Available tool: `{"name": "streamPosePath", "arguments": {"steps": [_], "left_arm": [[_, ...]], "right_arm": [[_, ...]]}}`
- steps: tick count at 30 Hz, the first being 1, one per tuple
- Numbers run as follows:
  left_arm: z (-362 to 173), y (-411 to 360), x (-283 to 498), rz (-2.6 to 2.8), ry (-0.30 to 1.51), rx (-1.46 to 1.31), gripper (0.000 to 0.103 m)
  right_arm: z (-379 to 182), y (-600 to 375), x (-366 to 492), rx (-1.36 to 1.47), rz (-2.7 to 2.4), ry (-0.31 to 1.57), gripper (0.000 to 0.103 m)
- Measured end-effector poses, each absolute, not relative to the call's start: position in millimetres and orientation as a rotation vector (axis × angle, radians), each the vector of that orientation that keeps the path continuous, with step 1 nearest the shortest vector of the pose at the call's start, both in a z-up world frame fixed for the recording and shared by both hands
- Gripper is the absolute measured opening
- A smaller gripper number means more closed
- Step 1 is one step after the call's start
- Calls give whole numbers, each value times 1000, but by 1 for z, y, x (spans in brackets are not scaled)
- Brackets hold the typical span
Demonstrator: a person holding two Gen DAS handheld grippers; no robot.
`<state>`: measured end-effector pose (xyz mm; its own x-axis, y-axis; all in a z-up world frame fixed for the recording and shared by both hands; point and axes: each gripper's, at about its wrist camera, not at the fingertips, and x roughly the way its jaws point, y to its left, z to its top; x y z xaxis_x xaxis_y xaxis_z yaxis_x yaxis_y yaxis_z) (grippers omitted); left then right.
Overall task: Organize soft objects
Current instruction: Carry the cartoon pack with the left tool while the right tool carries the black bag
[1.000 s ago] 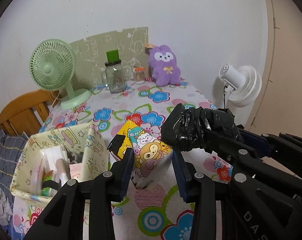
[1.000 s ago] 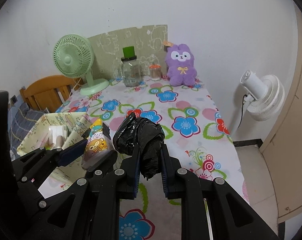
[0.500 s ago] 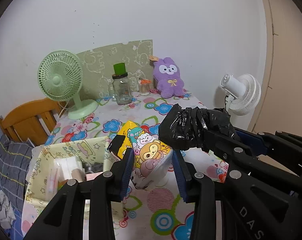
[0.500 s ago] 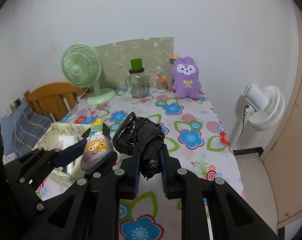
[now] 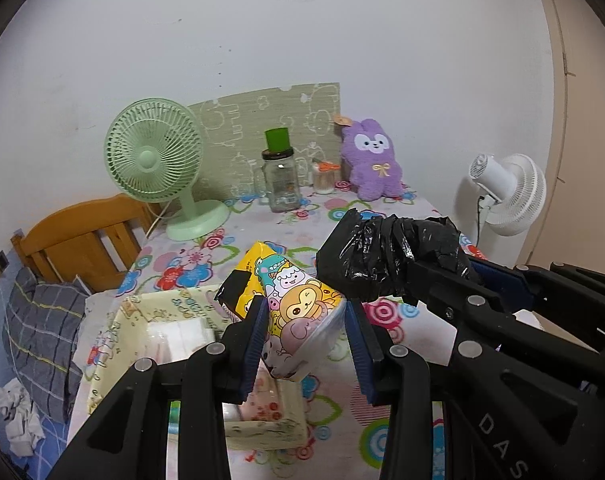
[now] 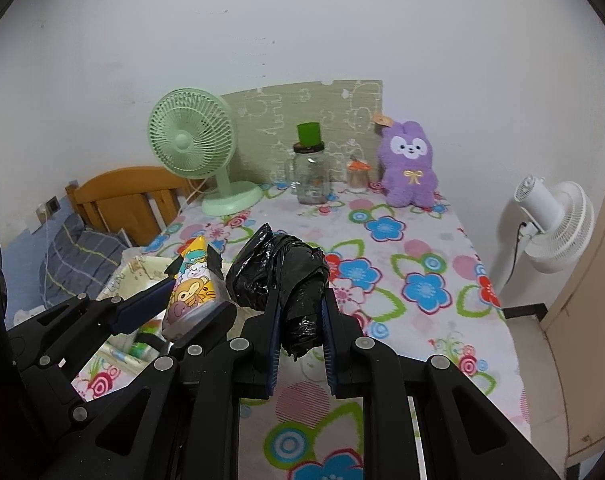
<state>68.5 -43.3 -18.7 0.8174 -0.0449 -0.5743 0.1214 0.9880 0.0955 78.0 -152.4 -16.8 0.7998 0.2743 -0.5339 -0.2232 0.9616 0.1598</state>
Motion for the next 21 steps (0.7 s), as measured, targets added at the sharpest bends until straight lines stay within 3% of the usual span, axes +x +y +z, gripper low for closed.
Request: {"name": "streamPosePath", "arguments": {"steps": [21], "left_arm": [[-35, 23, 88, -35, 639, 117, 40]], "right_arm": [[-25, -83, 105, 57, 348, 614, 21]]}}
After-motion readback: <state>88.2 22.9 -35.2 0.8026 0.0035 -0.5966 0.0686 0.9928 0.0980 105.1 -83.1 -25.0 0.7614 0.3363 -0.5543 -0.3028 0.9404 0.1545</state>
